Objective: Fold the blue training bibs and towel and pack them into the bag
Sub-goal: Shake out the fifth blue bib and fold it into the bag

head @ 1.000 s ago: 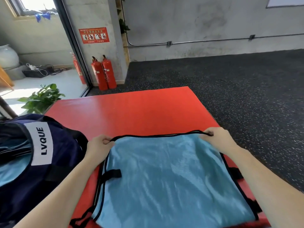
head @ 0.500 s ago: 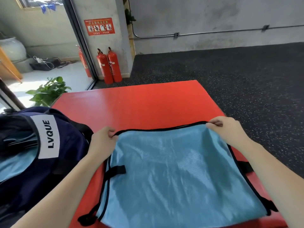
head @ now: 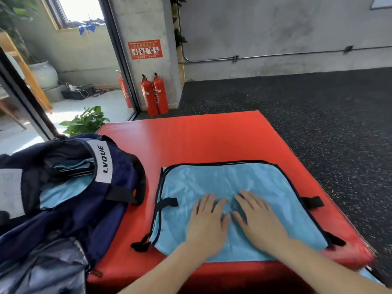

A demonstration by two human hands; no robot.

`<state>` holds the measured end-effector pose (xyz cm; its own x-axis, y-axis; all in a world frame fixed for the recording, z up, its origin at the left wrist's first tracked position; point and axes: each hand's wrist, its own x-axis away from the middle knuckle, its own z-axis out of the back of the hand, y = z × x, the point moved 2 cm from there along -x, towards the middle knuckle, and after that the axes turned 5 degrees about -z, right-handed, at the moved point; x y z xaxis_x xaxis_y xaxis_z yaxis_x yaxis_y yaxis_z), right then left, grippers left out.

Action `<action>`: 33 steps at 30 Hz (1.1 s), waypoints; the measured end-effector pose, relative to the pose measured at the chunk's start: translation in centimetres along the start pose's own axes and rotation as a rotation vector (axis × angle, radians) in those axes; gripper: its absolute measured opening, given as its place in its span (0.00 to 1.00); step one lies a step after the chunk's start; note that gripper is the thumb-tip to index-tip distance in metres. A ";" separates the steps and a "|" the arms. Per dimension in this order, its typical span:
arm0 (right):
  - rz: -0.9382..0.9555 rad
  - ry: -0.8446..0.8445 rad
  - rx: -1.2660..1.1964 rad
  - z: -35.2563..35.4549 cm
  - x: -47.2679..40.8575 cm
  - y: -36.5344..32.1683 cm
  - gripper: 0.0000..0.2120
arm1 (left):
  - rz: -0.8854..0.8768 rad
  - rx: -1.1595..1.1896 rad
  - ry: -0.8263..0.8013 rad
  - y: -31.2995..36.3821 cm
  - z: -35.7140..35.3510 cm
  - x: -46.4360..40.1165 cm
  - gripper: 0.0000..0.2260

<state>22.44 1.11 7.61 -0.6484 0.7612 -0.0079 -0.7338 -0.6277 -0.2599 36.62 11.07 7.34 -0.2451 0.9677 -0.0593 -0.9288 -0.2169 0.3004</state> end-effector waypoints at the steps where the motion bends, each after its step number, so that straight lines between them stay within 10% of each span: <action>1: 0.001 -0.004 0.041 -0.2 0.3 0.6 0.42 | 0.017 -0.057 0.004 -0.7 0.2 0.5 0.36; 9: -0.154 -0.018 0.164 2.2 1.5 7.1 0.42 | 0.270 -0.193 -0.037 -11.9 4.6 4.5 0.45; 21: -0.087 0.012 0.177 2.7 3.1 5.3 0.42 | 0.103 -0.240 0.296 -5.7 4.8 7.6 0.15; 33: -0.126 -0.068 0.127 1.5 1.9 4.7 0.39 | 0.304 -0.139 -0.078 -4.9 1.9 5.6 0.33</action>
<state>17.53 -0.64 7.79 -0.5588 0.8251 0.0834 -0.8270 -0.5469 -0.1303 40.40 17.78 7.38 -0.4994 0.8620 0.0876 -0.8469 -0.5070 0.1603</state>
